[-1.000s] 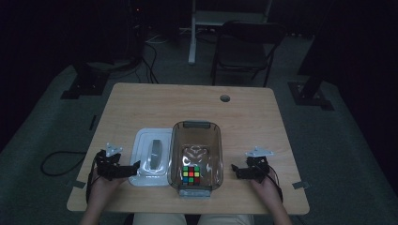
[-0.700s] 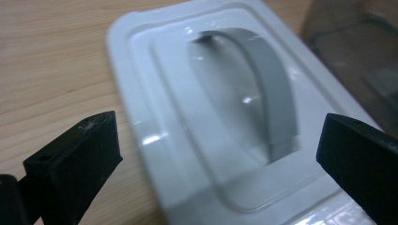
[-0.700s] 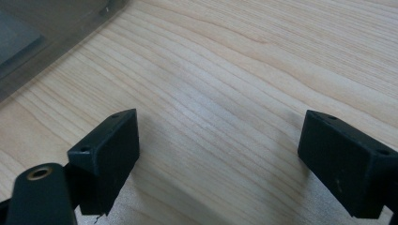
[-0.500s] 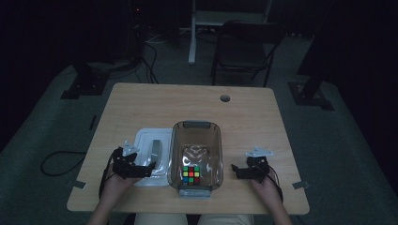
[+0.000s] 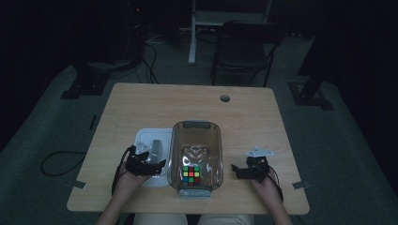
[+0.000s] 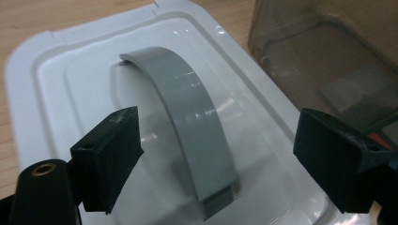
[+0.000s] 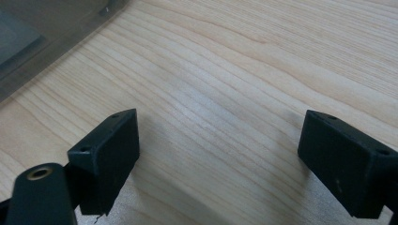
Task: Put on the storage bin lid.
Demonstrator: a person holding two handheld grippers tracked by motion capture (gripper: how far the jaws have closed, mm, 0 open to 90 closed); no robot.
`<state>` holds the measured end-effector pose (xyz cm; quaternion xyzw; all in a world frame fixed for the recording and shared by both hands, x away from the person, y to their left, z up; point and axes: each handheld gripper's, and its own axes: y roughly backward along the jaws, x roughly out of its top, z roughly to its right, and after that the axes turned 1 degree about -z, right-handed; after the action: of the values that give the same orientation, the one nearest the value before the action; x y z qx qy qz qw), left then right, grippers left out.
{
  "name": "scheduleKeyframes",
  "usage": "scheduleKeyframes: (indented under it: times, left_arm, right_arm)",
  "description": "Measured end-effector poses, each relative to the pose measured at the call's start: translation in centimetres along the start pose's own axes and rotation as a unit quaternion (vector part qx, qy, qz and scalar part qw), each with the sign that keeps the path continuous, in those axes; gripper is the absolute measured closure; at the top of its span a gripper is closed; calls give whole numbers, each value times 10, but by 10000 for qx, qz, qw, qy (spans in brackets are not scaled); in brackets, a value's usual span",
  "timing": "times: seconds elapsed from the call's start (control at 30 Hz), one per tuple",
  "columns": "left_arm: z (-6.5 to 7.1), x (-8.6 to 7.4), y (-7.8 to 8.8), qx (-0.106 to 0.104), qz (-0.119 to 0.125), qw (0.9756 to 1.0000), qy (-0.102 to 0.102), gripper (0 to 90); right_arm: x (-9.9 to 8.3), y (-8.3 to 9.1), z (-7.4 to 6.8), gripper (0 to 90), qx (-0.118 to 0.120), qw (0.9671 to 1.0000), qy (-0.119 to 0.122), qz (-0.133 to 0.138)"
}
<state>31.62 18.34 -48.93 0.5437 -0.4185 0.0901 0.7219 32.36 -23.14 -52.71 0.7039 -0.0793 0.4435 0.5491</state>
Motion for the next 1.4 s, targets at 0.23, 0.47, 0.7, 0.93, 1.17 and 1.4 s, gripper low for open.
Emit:
scheduleKeyframes:
  times: [0.23, 0.47, 0.7, 0.93, 1.17, 1.4]
  left_arm:
    - [-3, 1, -9, -22, -3, 10000, 66, 339]
    - [-5, 0, -13, 94, 18, 9998, 166, 515]
    - [-9, 0, -10, 109, 64, 9998, 167, 612]
    - [-15, -1, -7, 179, 229, 9988, 393, 684]
    - [-25, -1, -1, 188, 303, 9978, 555, 690]
    - [-34, -2, 10, 236, 395, 9965, 703, 693]
  right_arm:
    - [0, 0, 0, 128, 0, 10000, 0, 0]
    - [0, 0, 0, 127, -13, 10000, -18, -2]
    - [0, 0, -1, 127, -19, 10000, -25, -3]
    - [-1, 1, -2, 123, -28, 10000, -28, -2]
    - [-1, 3, -8, 123, 78, 9999, 11, 91]
    - [4, 4, -22, 124, 391, 9990, 77, 187]
